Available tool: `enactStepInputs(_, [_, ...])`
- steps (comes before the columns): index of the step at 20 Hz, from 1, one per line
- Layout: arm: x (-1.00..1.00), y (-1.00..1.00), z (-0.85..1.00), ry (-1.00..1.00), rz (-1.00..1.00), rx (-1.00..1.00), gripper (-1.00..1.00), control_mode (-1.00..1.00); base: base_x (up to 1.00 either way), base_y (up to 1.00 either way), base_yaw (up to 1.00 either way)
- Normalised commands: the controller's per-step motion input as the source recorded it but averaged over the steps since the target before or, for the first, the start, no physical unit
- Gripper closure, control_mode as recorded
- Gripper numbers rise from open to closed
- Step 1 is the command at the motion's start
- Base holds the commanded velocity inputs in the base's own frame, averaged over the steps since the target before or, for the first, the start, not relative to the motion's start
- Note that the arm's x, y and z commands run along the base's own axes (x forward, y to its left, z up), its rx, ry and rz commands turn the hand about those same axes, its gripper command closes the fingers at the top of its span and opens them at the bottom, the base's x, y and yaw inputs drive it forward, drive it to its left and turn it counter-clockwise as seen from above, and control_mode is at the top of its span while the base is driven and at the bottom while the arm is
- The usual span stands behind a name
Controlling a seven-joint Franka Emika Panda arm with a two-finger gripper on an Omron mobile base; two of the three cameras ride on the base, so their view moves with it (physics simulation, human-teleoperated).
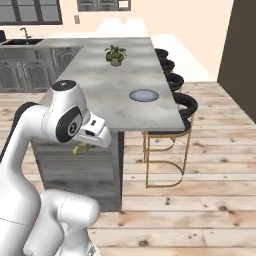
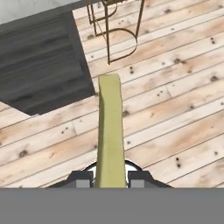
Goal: Retrieve the butter from the fridge and place it on a plate on the dining table. Then retrieve the butter knife by the fridge and place it near the plate.
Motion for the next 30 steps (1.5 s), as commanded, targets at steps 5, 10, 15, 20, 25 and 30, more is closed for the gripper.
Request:
enactStepInputs(5, [0.00, 0.00, 0.00, 0.00, 0.00, 0.00, 1.00, 1.00, 0.46, -1.00, 0.44])
enactStepInputs(10, [0.00, 0.00, 0.00, 0.00, 0.00, 0.00, 1.00, 1.00, 0.11, -1.00, 0.52])
enactStepInputs(15, [0.00, 0.00, 0.00, 0.00, 0.00, 0.00, 1.00, 1.00, 0.07, -1.00, 0.54])
enactStepInputs(20, [0.00, 0.00, 0.00, 0.00, 0.00, 0.00, 1.00, 1.00, 0.05, -1.00, 0.57])
enactStepInputs(25, [0.00, 0.00, 0.00, 0.00, 0.00, 0.00, 1.00, 1.00, 0.00, -1.00, 0.49])
enactStepInputs(30, [0.00, 0.00, 0.00, 0.00, 0.00, 0.00, 1.00, 1.00, 0.04, -1.00, 0.40])
